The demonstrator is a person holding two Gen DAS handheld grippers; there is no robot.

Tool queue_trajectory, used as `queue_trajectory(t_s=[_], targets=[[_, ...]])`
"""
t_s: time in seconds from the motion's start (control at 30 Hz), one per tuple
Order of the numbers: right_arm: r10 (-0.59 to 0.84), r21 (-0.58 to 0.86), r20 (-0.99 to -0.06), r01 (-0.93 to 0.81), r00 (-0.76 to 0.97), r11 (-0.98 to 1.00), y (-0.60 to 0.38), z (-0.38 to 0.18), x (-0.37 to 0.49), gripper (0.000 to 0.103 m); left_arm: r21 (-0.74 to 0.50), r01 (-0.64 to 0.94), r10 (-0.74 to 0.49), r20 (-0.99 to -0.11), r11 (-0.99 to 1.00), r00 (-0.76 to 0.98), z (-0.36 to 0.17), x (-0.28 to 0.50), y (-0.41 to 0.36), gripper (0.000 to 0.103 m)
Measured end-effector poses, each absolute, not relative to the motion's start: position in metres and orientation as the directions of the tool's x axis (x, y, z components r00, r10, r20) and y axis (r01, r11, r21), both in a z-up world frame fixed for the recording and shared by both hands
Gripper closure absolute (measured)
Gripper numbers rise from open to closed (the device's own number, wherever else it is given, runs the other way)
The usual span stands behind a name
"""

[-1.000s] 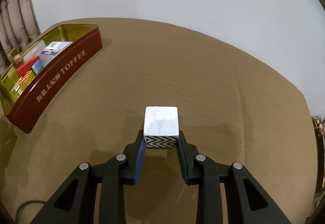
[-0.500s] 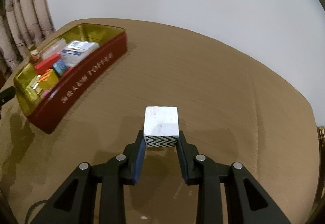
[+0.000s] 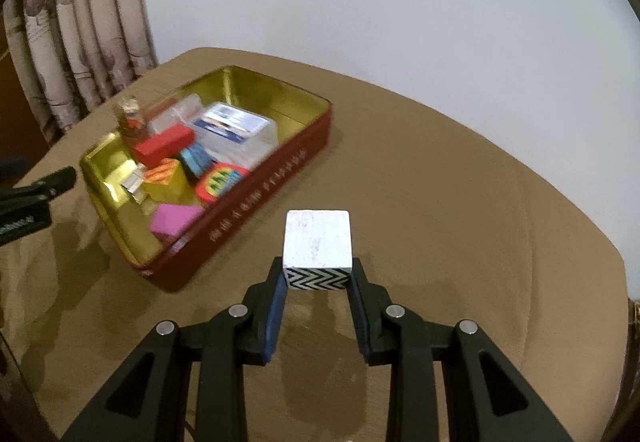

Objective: Organize rigid objects
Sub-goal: 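Carry the white zigzag cube over the tin and lower it beside the tape measure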

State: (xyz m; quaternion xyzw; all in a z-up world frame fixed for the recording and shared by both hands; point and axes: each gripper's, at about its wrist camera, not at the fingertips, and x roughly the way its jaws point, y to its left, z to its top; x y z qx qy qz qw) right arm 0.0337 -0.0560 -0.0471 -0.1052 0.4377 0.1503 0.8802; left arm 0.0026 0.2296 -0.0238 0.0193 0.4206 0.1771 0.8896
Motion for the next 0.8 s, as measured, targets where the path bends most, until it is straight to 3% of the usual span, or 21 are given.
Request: queue_trajectory(t_s=[0.43,0.8], targets=[[0.297,0.013,-0.776,-0.456,0.557,0.890,0.013,-0.022,0.050,0.073,0.158,-0.338,0.337,-0.744,0.928,0.577,-0.019,0.002,0.243,0.008],[0.281,-0.018,-0.802,-0.492,0.527,0.871,0.065,-0.038,0.069,0.073,0.138,-0.341,0.323,-0.748,0.930,0.580,-0.019,0.003,0.248,0.008]])
